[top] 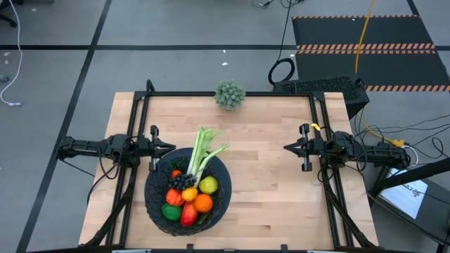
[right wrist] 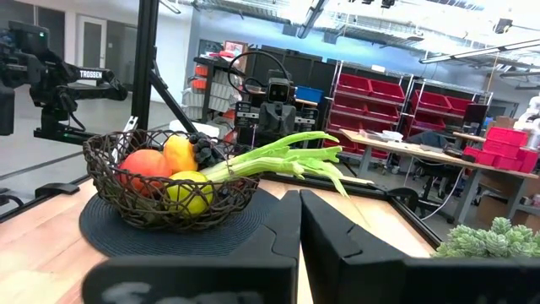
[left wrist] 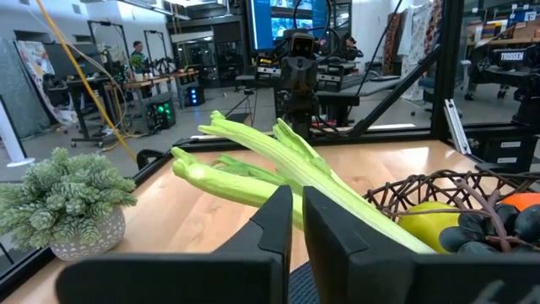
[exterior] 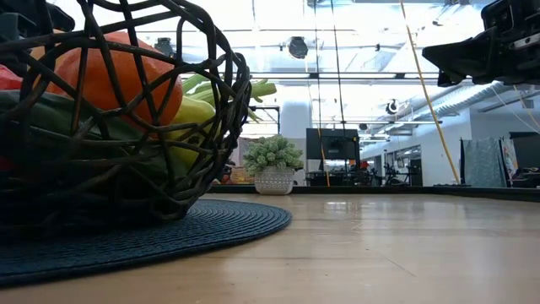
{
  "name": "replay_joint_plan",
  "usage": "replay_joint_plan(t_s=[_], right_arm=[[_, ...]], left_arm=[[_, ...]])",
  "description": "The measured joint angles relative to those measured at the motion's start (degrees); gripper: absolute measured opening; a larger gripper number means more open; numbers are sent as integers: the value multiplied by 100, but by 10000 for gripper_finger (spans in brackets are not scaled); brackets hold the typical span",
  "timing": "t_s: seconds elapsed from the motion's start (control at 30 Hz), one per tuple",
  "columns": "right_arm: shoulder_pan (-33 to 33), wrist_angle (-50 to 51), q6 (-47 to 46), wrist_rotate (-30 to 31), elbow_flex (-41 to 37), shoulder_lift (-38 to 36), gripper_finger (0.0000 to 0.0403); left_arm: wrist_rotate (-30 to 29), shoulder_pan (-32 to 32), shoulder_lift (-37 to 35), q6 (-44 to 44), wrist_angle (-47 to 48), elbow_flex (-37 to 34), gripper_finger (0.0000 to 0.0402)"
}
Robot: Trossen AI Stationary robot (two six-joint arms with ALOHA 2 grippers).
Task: Build produce basket
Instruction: Return to Home Position
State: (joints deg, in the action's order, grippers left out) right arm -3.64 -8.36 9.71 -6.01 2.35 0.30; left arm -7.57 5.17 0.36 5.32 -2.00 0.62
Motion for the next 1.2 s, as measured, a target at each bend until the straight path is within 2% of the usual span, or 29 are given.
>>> replay_joint_plan(t_s=[0.17, 1.2], right_arm=[[0, 0, 1, 1, 0, 0, 0], [0, 0, -1, -1, 0, 0, 0]], left_arm=[[0, 0, 0, 0, 0, 0, 45], [-4, 0, 0, 0, 0, -2, 47]])
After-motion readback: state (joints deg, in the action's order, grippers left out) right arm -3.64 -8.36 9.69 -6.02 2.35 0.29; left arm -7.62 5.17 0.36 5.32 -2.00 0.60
